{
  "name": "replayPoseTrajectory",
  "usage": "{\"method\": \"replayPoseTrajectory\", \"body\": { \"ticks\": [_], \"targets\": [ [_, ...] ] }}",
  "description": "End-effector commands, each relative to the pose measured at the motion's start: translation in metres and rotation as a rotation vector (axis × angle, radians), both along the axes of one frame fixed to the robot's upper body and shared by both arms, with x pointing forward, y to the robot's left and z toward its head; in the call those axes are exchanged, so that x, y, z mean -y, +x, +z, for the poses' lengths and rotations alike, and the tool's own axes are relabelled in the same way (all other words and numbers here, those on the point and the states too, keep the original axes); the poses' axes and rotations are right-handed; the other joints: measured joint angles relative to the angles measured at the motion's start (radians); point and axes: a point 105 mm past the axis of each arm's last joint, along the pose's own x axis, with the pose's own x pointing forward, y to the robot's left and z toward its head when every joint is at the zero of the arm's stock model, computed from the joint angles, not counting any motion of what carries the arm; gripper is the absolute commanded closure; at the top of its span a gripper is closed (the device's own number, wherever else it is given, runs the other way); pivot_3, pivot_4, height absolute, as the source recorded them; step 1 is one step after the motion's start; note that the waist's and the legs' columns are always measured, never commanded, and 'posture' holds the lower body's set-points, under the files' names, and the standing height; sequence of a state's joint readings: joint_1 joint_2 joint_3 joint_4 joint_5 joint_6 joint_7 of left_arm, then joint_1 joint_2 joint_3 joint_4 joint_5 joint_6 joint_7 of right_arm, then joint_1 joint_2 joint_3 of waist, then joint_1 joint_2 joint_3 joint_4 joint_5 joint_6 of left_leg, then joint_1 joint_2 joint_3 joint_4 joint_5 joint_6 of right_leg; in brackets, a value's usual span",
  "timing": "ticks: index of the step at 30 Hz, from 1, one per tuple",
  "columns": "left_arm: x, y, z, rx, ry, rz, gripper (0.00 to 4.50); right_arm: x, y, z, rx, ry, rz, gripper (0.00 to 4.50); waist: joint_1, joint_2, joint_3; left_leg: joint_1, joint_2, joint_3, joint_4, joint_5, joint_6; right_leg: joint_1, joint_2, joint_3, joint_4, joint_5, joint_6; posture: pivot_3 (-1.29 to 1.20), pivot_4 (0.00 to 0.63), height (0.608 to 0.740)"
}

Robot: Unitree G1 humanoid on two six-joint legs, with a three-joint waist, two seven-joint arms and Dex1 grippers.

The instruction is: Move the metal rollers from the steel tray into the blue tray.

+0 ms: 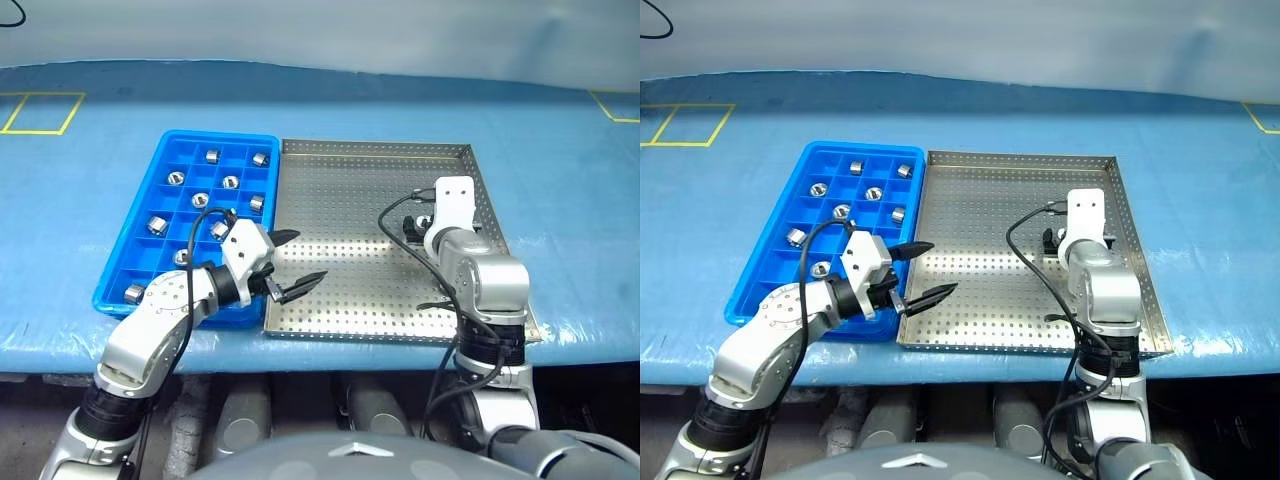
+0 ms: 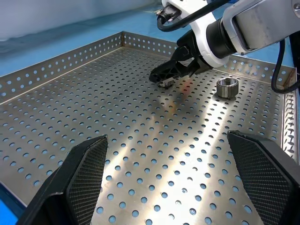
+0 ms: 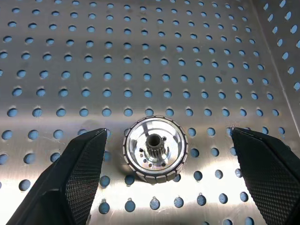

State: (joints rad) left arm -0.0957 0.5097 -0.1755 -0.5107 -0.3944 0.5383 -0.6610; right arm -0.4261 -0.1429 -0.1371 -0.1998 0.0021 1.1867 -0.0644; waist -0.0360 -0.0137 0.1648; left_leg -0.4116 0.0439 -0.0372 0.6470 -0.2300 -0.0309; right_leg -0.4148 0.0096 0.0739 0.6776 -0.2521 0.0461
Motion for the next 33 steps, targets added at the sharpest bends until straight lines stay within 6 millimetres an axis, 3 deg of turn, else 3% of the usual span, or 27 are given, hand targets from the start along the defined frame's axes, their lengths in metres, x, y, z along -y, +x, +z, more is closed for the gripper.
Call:
{"method": "replayPoseTrajectory", "body": {
  "ticks": [1, 3, 10, 12, 15, 20, 29, 33],
  "targets": [
    [0.000, -0.001, 0.009, 0.044, -0.021, 0.002, 0.00, 0.002, 0.005, 0.004, 0.016, -0.012, -0.024, 0.20, 0.000, 0.000, 0.000, 0.000, 0.000, 0.000, 0.000, 0.000, 0.000, 0.000, 0.000, 0.000, 0.000, 0.000, 0.000, 0.06, 0.150, 0.740],
    [-0.001, -0.001, 0.010, 0.045, -0.020, 0.008, 0.00, 0.001, 0.006, 0.003, 0.004, -0.014, -0.028, 0.64, -0.001, 0.000, 0.000, 0.000, 0.000, 0.000, 0.000, 0.000, 0.000, 0.000, 0.000, 0.000, 0.000, 0.000, 0.000, 0.07, 0.150, 0.740],
    [-0.003, -0.002, 0.010, 0.046, -0.020, 0.018, 0.00, -0.003, 0.008, 0.007, 0.032, -0.008, -0.007, 2.79, 0.008, 0.000, 0.000, 0.000, 0.000, 0.000, 0.000, 0.000, 0.000, 0.000, 0.000, 0.000, 0.000, 0.000, 0.000, 0.07, 0.150, 0.740],
    [-0.003, -0.003, 0.011, 0.047, -0.023, 0.014, 0.00, -0.015, 0.007, 0.015, 0.066, 0.014, 0.070, 2.79, 0.008, 0.000, 0.000, 0.000, 0.000, 0.000, 0.000, 0.000, 0.000, 0.000, 0.000, 0.000, 0.000, 0.000, 0.000, 0.07, 0.150, 0.740],
    [-0.003, -0.006, 0.015, 0.044, -0.055, -0.004, 0.00, -0.068, -0.001, 0.046, 0.212, 0.096, 0.392, 2.79, 0.005, 0.001, 0.000, 0.000, 0.000, 0.000, 0.000, 0.000, 0.000, 0.000, 0.000, 0.000, 0.000, 0.000, 0.000, 0.07, 0.150, 0.740],
    [-0.011, -0.014, 0.021, 0.047, -0.102, -0.001, 0.00, -0.124, -0.021, 0.082, 0.367, 0.165, 0.721, 2.79, 0.000, 0.001, 0.001, 0.000, 0.001, -0.001, -0.001, 0.000, 0.001, 0.000, 0.001, -0.001, 0.000, 0.000, 0.000, 0.07, 0.150, 0.740],
    [-0.051, -0.042, 0.023, 0.032, -0.086, 0.121, 0.00, -0.216, -0.020, 0.069, 0.305, 0.191, 0.969, 2.79, 0.016, 0.001, 0.001, 0.000, 0.001, -0.001, 0.000, 0.000, 0.000, 0.000, 0.000, -0.002, 0.000, -0.001, -0.001, 0.18, 0.150, 0.740],
    [-0.066, -0.053, 0.017, 0.002, -0.057, 0.207, 0.00, -0.244, -0.024, 0.061, 0.285, 0.200, 1.050, 2.79, 0.038, 0.000, 0.001, 0.000, 0.001, -0.002, 0.000, 0.000, 0.000, 0.000, 0.000, -0.002, 0.000, -0.001, -0.001, 0.25, 0.150, 0.740]
  ]
}}
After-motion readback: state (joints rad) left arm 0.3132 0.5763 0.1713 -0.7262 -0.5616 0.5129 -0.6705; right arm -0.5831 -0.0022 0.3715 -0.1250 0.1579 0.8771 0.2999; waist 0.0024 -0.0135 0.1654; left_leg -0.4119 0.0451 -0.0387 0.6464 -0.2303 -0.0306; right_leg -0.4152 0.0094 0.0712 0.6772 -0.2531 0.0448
